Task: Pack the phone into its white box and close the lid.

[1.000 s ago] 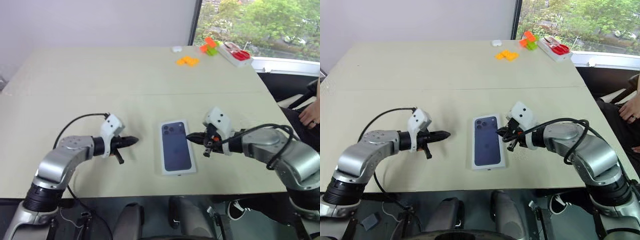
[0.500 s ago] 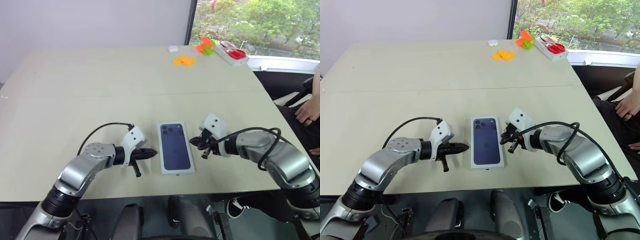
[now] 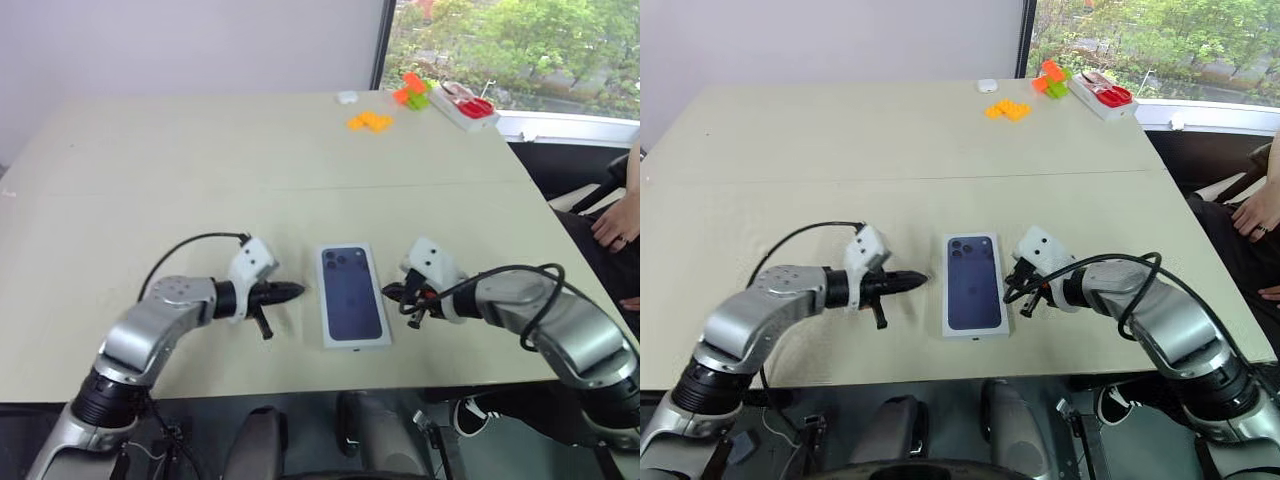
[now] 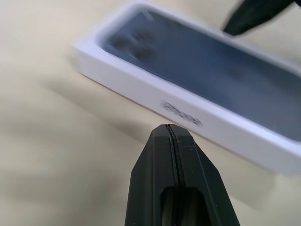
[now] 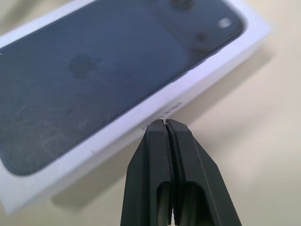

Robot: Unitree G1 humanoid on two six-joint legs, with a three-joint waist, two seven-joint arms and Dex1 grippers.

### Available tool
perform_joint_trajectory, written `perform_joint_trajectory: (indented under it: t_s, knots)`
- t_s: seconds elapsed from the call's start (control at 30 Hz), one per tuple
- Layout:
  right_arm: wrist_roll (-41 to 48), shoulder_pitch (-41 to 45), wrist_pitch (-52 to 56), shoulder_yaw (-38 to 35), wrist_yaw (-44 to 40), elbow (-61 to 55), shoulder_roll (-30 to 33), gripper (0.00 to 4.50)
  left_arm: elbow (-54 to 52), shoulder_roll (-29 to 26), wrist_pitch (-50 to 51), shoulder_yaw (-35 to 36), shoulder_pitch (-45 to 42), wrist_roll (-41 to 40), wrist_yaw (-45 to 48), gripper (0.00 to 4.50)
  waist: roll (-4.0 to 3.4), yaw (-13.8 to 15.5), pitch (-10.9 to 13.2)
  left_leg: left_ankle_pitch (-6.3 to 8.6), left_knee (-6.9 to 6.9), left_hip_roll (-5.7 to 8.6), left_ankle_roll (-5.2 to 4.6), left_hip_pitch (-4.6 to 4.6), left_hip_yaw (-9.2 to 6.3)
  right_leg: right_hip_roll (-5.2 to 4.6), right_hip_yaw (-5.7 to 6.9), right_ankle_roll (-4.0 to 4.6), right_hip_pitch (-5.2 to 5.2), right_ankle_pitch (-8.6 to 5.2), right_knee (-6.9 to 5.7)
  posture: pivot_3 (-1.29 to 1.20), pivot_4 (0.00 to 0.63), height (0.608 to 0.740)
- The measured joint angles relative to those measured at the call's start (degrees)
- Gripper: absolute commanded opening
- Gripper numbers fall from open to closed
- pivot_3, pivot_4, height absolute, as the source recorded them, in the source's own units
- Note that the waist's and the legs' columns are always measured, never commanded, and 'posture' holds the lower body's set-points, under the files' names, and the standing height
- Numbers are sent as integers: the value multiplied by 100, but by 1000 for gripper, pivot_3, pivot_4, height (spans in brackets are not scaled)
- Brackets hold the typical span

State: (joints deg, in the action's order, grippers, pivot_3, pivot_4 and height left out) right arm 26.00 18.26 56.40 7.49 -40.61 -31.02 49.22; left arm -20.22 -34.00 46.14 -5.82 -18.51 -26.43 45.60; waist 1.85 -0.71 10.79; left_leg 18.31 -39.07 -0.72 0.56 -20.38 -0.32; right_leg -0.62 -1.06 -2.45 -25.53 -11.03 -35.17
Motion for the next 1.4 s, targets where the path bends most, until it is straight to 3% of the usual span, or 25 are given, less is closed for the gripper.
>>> perform_joint_trajectory:
  t_s: [0.13, 0.27, 0.5, 0.77, 0.97, 1.13, 1.3, 1.4]
  knots:
    - [448, -315, -108, -386, -431, -398, 73, 76, 13, 206, 17, -33, -229, -41, -95, 0, 1, 5, 0, 1, 0, 1, -1, -3, 2, -2, -1, -3, 2, 0, 5, 0, 150, 734]
    - [799, -776, -104, -292, -818, -835, 197, 76, 169, 513, -39, -531, -528, 180, -225, 0, 2, 5, 0, 1, 0, 6, -1, 1, 3, -6, -4, -4, 6, 0, 5, 0, 150, 734]
    - [294, -856, -249, 485, -709, -888, 367, 76, 621, 558, -67, -1354, -910, 840, -333, 0, 8, -29, -10, 1, 2, 1, -1, 9, -3, 7, 2, -2, 16, -3, 2, 0, 150, 734]
    - [254, -897, -328, 497, -619, -925, 335, 76, 548, 614, -212, -1331, -765, 945, -345, 0, 22, -38, -24, 1, 6, -5, -1, 12, -2, 7, 1, -2, 26, -4, 3, 0, 150, 734]
    - [526, -468, -340, -665, 26, -424, -551, 76, 549, 971, -270, 185, -566, 276, -730, 0, 17, -40, -12, 1, -1, -8, -1, 1, -1, 7, -2, -4, -3, 0, -5, 0, 150, 734]
    - [74, -95, -1012, -1359, 809, 539, -972, 76, 825, 379, -692, 1632, -163, 272, -1115, 0, 10, -24, -12, 2, 12, -4, -3, 3, 0, 4, 0, -3, -2, 0, 0, 0, 150, 734]
    - [90, -427, -1402, -1734, 431, 1301, -953, 76, 1048, -95, -798, 2464, 958, 272, -1060, 0, 7, -9, -8, 11, 12, -8, -18, -2, 4, -17, -11, 0, -4, 3, 5, 0, 150, 734]
    - [238, -415, -1415, -1808, 210, 1451, -939, 76, 951, -190, -832, 2717, 1213, 178, -981, 0, 8, 17, -3, 11, 1, 1, -17, -1, 3, -31, -11, -10, 2, -7, 6, 0, 150, 734]
